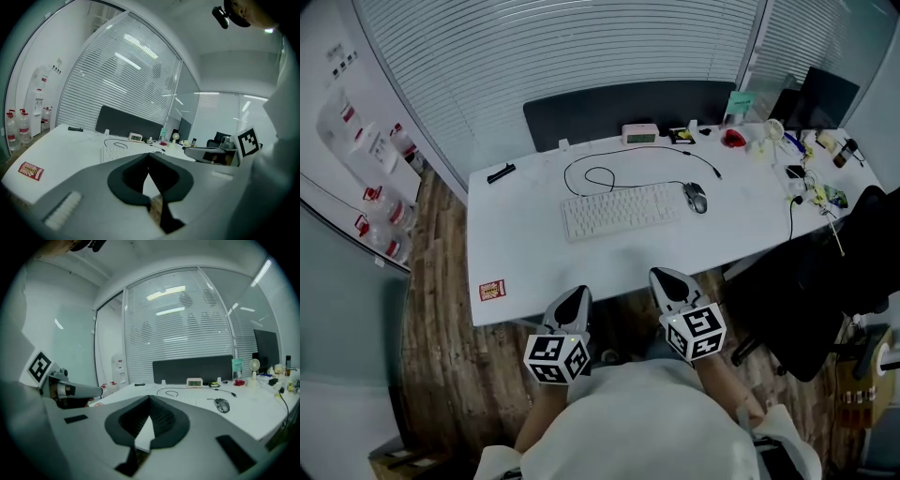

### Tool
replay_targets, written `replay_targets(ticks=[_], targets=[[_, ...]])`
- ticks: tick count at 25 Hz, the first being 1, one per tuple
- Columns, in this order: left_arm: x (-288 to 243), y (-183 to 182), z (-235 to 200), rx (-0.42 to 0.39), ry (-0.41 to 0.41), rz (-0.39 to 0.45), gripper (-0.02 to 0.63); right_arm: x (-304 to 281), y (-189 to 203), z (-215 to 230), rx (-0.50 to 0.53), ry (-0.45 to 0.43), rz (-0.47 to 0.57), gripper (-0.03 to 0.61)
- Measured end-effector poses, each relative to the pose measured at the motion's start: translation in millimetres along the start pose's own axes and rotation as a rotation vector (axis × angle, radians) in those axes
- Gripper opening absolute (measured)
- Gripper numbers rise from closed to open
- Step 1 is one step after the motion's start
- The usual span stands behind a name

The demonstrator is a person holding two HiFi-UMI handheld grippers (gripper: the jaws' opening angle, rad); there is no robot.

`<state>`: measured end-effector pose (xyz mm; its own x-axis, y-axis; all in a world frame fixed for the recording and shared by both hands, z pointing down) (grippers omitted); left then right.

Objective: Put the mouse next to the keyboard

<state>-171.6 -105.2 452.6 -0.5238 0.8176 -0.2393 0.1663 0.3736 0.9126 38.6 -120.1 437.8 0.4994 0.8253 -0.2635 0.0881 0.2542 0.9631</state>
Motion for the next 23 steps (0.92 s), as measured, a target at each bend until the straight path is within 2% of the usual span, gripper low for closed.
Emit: replay_targets(ticks=[11, 23], targets=[[4, 3, -11, -0.001, 0.013, -0.019, 0.011, -7, 0, -6, -0.03, 0.011, 0.017, 0.002], [-3, 2, -20, -0.002, 0.006, -0.026, 0.011, -13, -3, 7, -0.062, 0.04, 0.041, 0.002]])
Point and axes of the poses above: the fingertips, and each gripper's own axes: x backward along the fingers, z to its right, y out of its underside, the point moved 7 cm from there along x, backward along the fingers, and after that the axes turned 1 degree about x, right-handed, at the moved point
